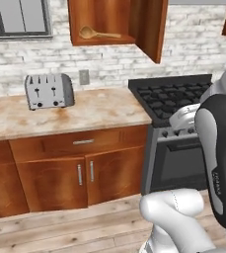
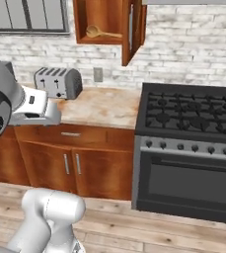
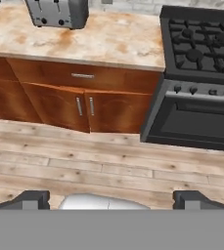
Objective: Organize the utensils by type. Pick up the wooden spoons from the counter and place them in the open cabinet. Then pick up the metallic utensils from the counter and place them in the open drawer.
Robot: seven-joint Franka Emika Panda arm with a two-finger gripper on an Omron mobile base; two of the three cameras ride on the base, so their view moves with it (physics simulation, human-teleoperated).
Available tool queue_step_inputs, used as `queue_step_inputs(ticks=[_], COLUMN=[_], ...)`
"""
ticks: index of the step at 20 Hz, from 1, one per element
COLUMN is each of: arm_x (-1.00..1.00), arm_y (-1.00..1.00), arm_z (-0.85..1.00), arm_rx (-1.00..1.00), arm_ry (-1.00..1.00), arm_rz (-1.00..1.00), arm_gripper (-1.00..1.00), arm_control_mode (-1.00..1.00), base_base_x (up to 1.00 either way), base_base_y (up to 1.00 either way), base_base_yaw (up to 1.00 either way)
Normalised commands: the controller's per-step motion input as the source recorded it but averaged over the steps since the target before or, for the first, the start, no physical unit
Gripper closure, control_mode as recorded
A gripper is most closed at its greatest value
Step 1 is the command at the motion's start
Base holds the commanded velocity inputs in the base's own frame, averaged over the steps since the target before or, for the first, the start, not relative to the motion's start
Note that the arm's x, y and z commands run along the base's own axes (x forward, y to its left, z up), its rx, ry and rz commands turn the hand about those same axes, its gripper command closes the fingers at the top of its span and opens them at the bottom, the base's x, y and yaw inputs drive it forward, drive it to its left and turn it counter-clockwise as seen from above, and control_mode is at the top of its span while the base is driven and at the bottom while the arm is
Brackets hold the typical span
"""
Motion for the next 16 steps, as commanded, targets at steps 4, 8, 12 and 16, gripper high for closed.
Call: queue_step_inputs(ticks=[4, 8, 12, 16], arm_x=[0.0, 0.0, 0.0, 0.0], arm_y=[0.0, 0.0, 0.0, 0.0], arm_z=[0.0, 0.0, 0.0, 0.0], arm_rx=[0.0, 0.0, 0.0, 0.0], arm_ry=[0.0, 0.0, 0.0, 0.0], arm_rz=[0.0, 0.0, 0.0, 0.0], arm_gripper=[-1.0, -1.0, -1.0, -1.0], arm_control_mode=[1.0, 1.0, 1.0, 1.0], base_base_x=[0.71, 0.43, 0.4, 0.31], base_base_y=[-0.71, -0.52, -0.56, -0.56], base_base_yaw=[-0.18, -0.42, -0.41, -0.38])
